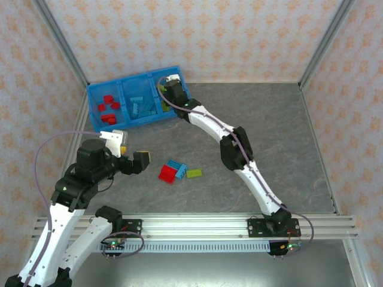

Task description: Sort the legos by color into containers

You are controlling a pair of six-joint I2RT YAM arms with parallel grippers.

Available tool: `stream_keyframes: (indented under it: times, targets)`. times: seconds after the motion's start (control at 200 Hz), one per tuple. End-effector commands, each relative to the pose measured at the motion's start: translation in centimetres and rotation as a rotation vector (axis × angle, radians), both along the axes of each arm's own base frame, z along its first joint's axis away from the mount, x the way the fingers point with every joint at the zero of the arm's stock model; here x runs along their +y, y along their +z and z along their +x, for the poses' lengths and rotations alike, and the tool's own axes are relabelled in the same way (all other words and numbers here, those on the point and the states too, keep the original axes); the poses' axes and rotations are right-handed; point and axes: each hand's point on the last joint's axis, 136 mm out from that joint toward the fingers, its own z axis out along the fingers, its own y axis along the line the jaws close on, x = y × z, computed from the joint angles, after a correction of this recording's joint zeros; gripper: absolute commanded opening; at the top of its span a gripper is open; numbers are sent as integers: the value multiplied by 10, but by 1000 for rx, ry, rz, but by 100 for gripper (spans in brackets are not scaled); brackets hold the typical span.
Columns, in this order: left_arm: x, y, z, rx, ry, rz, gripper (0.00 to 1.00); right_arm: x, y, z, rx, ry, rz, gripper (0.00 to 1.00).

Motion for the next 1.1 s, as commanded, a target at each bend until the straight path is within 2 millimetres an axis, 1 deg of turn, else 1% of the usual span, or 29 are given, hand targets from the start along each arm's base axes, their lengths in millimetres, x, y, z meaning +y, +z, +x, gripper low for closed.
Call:
stream_keyframes:
  times: [0.0, 0.05, 0.09, 0.16, 0.23, 0.235, 0.255, 0.29, 0.325, 0.385, 0.39, 0.405, 0.445, 0.455, 0.48, 0.49, 0.51, 0.541, 0.551, 0.581, 0.596, 0.651, 0.656, 0.711, 0.801, 0.891, 0.946, 1.036, 1.091]
  targets:
    - [6, 5, -2, -24, 15, 22, 100, 3, 18, 2, -50, 13, -79, 43]
    - [5, 5, -2, -24, 12, 19, 100, 5, 25, 2, -55, 33, -72, 54]
    - [5, 5, -2, -25, 9, 16, 100, 8, 31, -3, -46, 58, -62, 59]
    - [3, 4, -2, -16, 4, 14, 100, 7, 47, -14, -15, 80, -41, 60]
    - [3, 3, -1, -12, 3, 15, 100, 3, 62, -30, 30, 104, -21, 61]
    - [3, 3, -1, -12, 2, 14, 100, 3, 66, -33, 35, 110, -14, 61]
    - [3, 3, -1, -10, 1, 15, 100, 2, 62, -38, 60, 121, -15, 61]
    - [3, 3, -1, -9, 2, 15, 100, 0, 71, -49, 78, 141, 3, 62]
    - [3, 3, -1, -12, 4, 14, 100, -3, 69, -62, 114, 161, 13, 62]
    - [4, 3, -2, -12, 9, 15, 100, -12, 76, -83, 146, 179, 39, 62]
    - [4, 3, -2, -11, 9, 15, 100, -13, 80, -85, 142, 180, 44, 62]
    - [4, 3, -2, -13, 11, 14, 100, -17, 78, -91, 156, 178, 46, 63]
    - [4, 3, -2, -13, 12, 14, 100, -28, 81, -106, 171, 167, 55, 63]
    - [4, 3, -2, -13, 11, 13, 100, -30, 86, -109, 167, 164, 64, 63]
    - [4, 3, -2, -11, 12, 11, 100, -38, 82, -120, 186, 155, 66, 63]
    - [4, 3, -2, -10, 10, 11, 100, -40, 87, -124, 183, 155, 75, 63]
    - [4, 3, -1, -10, 9, 11, 100, -46, 83, -134, 202, 152, 77, 63]
    - [3, 2, -2, -8, 7, 8, 100, -54, 84, -147, 217, 149, 87, 64]
    - [3, 2, -1, -7, 6, 7, 100, -57, 85, -154, 226, 150, 96, 64]
    - [2, 2, -1, -5, 1, 4, 100, -65, 78, -169, 255, 149, 100, 64]
    - [1, 2, -1, -5, -1, 4, 100, -69, 81, -178, 258, 148, 109, 64]
    - [0, 2, -1, -2, -5, 2, 100, -84, 76, -207, 285, 138, 121, 65]
    - [0, 1, -1, -1, -7, 2, 100, -84, 78, -209, 282, 138, 126, 65]
    - [-1, 0, -1, 4, -10, 1, 100, -95, 63, -239, 319, 132, 130, 67]
    - [-3, 0, 0, 8, -20, -4, 100, -110, 39, -278, 381, 96, 131, 67]
    - [-6, -2, 0, 17, -35, -11, 100, -126, 8, -305, 464, 2, 117, 66]
    - [-9, -3, 0, 24, -51, -13, 100, -130, -12, -319, 526, -40, 109, 66]
    - [-13, -7, 0, 49, -71, -14, 100, -127, -36, -338, 599, -44, 71, 68]
    - [-14, -8, 1, 57, -79, -16, 100, -122, -47, -346, 625, -28, 38, 73]
